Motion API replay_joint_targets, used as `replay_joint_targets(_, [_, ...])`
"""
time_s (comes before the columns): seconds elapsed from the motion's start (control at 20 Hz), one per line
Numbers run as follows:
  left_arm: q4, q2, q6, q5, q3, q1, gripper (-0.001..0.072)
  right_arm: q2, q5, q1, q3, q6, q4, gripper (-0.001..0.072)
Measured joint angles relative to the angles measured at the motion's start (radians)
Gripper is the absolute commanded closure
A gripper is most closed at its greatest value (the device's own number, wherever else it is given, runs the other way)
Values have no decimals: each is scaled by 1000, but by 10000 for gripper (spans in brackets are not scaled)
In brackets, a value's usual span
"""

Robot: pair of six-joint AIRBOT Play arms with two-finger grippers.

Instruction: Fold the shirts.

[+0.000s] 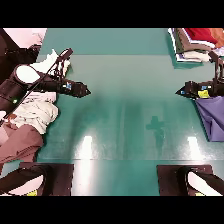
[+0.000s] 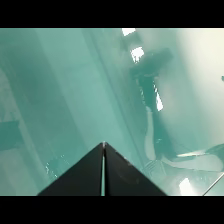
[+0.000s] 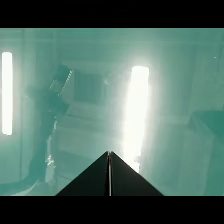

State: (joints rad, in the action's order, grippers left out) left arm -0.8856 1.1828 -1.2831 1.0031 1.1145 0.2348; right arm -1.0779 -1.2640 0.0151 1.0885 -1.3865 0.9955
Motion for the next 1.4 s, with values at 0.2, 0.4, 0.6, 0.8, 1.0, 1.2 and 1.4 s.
replay_joint_targets(0.2, [0,0,0,0,0,0,679,0,0,0,0,0,0,699])
replay_joint_targets(0.4, [0,0,0,0,0,0,679,0,0,0,0,0,-1,700])
replay_joint_targets(0.6, [0,0,0,0,0,0,679,0,0,0,0,0,-1,699])
replay_joint_targets(0.8, [-2,0,3,-23,1,0,151,0,3,0,0,0,-1,699])
replay_joint_targets(1.0, [-155,4,-3,-178,20,-45,84,0,5,0,0,0,-1,699])
replay_joint_targets(1.2, [-361,76,-71,-293,108,-171,83,0,5,0,0,0,-2,699])
replay_joint_targets(1.4, [-459,246,-93,-324,251,-302,82,0,6,0,0,0,-2,699])
